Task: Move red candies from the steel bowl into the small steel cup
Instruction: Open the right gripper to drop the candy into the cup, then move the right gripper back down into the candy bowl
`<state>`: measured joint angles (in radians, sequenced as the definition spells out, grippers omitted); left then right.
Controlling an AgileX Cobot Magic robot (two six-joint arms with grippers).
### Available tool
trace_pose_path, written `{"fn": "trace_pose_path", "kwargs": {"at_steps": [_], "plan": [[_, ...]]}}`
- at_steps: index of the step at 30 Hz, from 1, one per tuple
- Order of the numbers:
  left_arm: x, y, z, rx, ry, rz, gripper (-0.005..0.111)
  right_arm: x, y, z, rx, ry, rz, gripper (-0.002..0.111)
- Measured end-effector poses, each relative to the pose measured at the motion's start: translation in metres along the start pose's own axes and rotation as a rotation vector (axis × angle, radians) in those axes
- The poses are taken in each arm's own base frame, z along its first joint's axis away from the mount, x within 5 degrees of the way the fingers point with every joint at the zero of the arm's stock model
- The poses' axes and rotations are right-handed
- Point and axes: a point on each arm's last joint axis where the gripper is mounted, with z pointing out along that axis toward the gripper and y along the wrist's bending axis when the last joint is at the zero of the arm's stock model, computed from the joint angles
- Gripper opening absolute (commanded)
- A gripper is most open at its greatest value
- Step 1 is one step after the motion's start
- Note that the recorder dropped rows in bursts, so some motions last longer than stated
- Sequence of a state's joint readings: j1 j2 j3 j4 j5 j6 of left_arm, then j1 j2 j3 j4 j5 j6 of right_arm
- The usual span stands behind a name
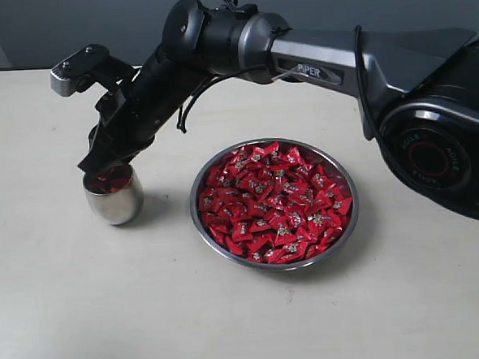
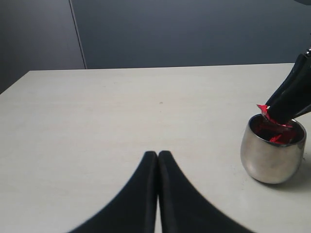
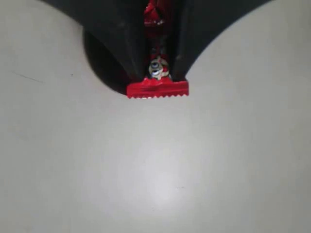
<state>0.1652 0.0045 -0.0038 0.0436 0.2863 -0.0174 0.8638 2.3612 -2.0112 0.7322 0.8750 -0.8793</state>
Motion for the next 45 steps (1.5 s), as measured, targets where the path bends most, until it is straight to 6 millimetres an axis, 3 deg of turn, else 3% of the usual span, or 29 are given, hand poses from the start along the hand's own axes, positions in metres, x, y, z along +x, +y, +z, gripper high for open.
{"fn": "trace_pose_path", "kwargs": {"at_steps": [20,22,25,27,35,37,40,45], "plan": [[0.0,0.0,0.0,0.0,0.0,0.0,0.0,0.0,-0.003,0.0,0.036,0.0,-0.019,-0.001],[0.0,0.0,0.0,0.0,0.0,0.0,0.0,0.0,-0.002,0.0,0.036,0.008,-0.025,0.006],[0.0,0.0,0.0,0.0,0.0,0.0,0.0,0.0,-0.003,0.0,0.037,0.01,-0.028,0.039],[0.0,0.0,0.0,0.0,0.0,0.0,0.0,0.0,-0.003,0.0,0.038,0.012,-0.031,0.044],[0.0,0.0,0.0,0.0,0.0,0.0,0.0,0.0,-0.003,0.0,0.039,0.012,-0.03,0.041],[0.0,0.0,0.0,0.0,0.0,0.0,0.0,-0.002,-0.002,-0.005,0.049,0.012,-0.045,0.03],[0.0,0.0,0.0,0.0,0.0,0.0,0.0,-0.009,0.001,-0.018,0.081,0.013,-0.089,-0.001],[0.0,0.0,0.0,0.0,0.0,0.0,0.0,-0.023,0.003,-0.052,0.187,0.027,-0.158,-0.001]]}}
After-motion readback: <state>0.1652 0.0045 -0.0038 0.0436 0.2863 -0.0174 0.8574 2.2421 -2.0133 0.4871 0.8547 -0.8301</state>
